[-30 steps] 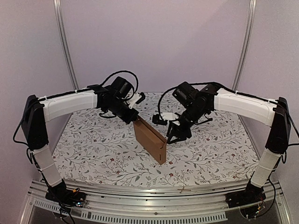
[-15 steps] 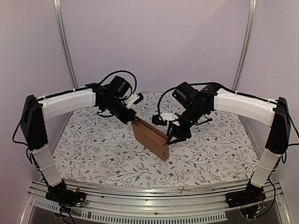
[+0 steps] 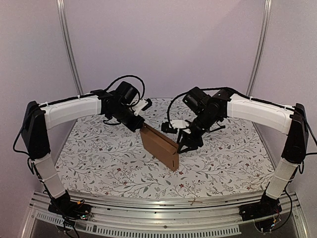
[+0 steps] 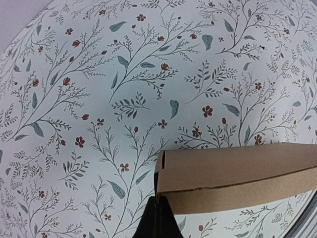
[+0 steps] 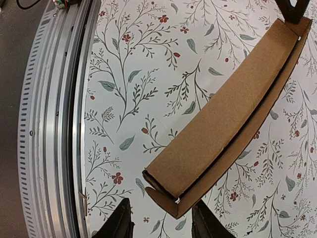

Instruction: Fold the paper box

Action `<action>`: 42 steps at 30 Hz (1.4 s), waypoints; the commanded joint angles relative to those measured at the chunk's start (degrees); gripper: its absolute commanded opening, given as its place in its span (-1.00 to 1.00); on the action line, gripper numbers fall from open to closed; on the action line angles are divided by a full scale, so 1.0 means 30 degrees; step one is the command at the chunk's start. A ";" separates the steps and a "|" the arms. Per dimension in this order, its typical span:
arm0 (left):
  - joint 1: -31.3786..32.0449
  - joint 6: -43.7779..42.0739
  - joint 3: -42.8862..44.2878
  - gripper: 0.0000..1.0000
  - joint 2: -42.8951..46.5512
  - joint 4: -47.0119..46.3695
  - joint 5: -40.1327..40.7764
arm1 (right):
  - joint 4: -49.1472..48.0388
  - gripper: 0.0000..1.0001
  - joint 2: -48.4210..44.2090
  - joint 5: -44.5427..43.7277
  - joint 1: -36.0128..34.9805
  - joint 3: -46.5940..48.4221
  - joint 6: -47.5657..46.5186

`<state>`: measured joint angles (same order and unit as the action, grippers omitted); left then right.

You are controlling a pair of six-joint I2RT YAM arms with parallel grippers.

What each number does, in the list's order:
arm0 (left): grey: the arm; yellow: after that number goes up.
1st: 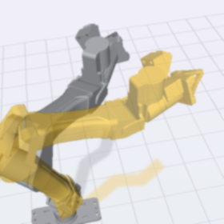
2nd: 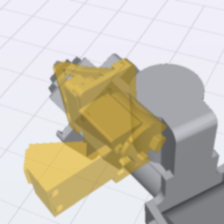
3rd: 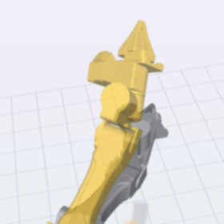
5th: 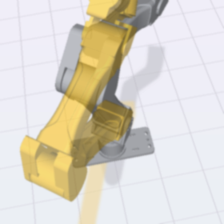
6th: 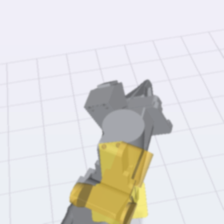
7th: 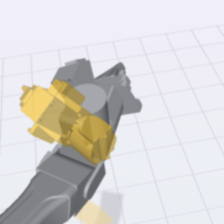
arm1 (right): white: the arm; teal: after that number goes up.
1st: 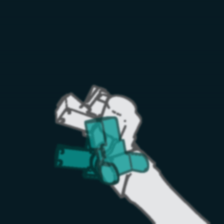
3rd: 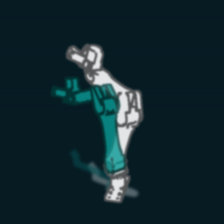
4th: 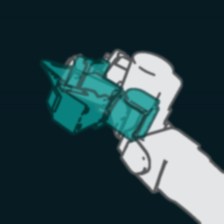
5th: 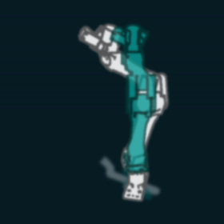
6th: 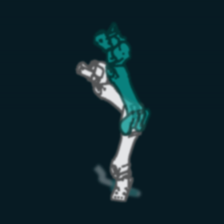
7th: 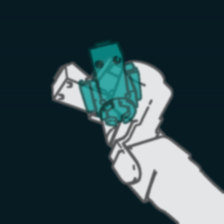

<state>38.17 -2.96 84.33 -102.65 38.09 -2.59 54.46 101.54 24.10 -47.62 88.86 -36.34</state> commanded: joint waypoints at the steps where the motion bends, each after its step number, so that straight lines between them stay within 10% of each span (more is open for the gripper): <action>1: -0.0273 0.0105 -0.0651 -1.00 0.0140 0.0070 -0.0083 | 0.0649 -0.18 -0.0921 0.0778 0.0151 0.0613 -0.0214; 42: -0.0244 -0.0497 0.1146 -1.00 -0.1000 0.2461 -0.0731 | 0.1111 0.01 0.1276 -0.0563 0.1337 0.1177 -0.1340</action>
<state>38.11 -4.69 87.29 -103.61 43.35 -3.40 58.24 103.61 23.05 -43.44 92.90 -40.03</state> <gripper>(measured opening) 0.012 0.515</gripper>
